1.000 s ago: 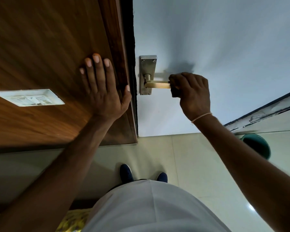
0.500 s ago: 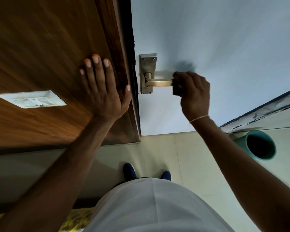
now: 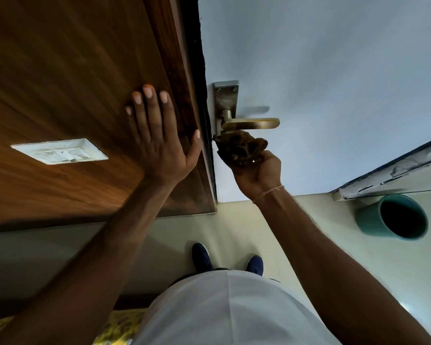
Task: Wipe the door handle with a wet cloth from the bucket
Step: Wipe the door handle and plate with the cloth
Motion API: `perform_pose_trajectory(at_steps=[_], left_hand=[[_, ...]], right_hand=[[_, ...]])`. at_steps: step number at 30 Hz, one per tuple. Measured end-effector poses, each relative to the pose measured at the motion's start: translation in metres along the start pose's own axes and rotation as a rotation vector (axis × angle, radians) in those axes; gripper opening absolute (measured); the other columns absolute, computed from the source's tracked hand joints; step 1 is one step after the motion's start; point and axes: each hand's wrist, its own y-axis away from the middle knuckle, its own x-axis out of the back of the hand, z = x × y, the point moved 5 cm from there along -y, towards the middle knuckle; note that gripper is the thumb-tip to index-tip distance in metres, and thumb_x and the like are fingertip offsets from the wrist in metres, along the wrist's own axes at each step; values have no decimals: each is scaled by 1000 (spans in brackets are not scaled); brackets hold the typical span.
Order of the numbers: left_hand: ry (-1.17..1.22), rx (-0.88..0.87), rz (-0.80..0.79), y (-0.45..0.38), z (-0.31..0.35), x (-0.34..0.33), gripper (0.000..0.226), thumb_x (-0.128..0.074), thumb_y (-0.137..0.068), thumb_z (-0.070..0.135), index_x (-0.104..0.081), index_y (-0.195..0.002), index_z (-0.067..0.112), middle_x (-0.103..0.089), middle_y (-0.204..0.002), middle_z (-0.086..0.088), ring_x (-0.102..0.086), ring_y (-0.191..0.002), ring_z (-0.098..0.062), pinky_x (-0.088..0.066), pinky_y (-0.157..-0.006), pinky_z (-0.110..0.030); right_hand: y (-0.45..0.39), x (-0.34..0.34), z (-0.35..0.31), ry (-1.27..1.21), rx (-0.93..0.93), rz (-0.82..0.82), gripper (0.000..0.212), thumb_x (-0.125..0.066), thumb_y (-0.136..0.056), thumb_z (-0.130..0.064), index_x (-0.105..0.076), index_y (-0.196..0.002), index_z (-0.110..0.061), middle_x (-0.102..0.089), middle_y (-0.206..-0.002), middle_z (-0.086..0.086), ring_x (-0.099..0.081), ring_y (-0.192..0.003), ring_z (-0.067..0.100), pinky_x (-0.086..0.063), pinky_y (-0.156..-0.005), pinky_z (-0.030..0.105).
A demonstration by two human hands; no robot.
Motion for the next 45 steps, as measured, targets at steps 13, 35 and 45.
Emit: perform_pose_trajectory(at_steps=[13, 35, 45], left_hand=[[3, -5, -13, 0, -2, 3, 91, -74, -98, 50, -38, -158, -8, -46, -159, -37, -32, -152, -50, -28, -129, -63], [31, -13, -3, 2, -3, -1, 95, -75, -95, 49, -34, -161, -7, -42, -160, -37, -29, -154, -51, -20, -132, -61], [34, -14, 3, 0, 0, 1, 94, -74, -96, 47, -33, -161, -8, -41, -161, -38, -28, -154, -52, -17, -134, -60]], right_hand=[[-7, -43, 22, 124, 18, -164, 48, -54, -105, 5, -56, -150, -12, -66, -136, 18, -62, -129, 36, -67, -87, 41], [-1, -29, -54, 180, 198, -311, 47, -48, -89, 15, -79, -113, -10, -80, -112, 13, -78, -95, 26, -63, -82, 27], [-7, -35, -13, 183, 114, -271, 48, -52, -93, 18, -61, -133, -8, -75, -115, 19, -70, -104, 30, -64, -85, 32]])
